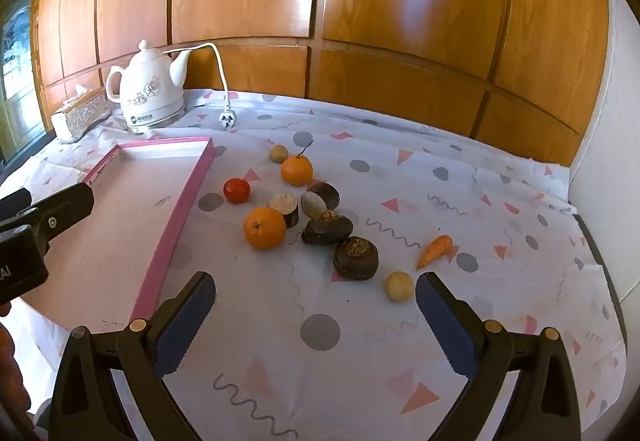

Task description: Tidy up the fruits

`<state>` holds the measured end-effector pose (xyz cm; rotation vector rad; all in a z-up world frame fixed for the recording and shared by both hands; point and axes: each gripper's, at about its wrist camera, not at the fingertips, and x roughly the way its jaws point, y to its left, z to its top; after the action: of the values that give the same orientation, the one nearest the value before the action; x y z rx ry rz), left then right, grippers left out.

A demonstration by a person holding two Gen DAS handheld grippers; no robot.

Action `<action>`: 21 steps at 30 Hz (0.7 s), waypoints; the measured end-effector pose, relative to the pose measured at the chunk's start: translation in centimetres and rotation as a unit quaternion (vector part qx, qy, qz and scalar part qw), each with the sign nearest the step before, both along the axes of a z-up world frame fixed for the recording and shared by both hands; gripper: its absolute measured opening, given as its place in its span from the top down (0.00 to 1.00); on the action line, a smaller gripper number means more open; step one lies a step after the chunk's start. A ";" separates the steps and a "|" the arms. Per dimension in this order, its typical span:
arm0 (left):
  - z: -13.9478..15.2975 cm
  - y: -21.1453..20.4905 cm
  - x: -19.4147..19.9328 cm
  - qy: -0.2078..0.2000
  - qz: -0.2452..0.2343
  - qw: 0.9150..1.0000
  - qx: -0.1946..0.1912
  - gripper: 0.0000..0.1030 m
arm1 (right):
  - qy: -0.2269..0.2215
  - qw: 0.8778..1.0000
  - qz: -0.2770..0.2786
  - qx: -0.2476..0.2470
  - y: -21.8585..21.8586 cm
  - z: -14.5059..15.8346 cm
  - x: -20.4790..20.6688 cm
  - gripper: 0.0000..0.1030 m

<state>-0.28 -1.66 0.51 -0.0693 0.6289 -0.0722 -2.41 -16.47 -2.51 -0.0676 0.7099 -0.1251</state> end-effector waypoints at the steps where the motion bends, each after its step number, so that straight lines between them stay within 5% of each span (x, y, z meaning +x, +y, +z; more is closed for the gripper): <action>1: -0.2 0.6 -0.3 0.000 -0.001 1.000 -0.001 0.00 | 0.000 1.000 0.000 0.000 0.0 0.0 0.0 0.01; 21: -0.1 0.2 -0.6 0.001 -0.005 1.000 0.014 0.00 | 0.012 1.000 -0.012 0.005 -1.2 -0.2 -0.4 0.01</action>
<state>-0.83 -1.48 0.45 -0.0400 0.6319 -0.0723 -2.76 -17.71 -2.69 -0.0508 0.7348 -0.1428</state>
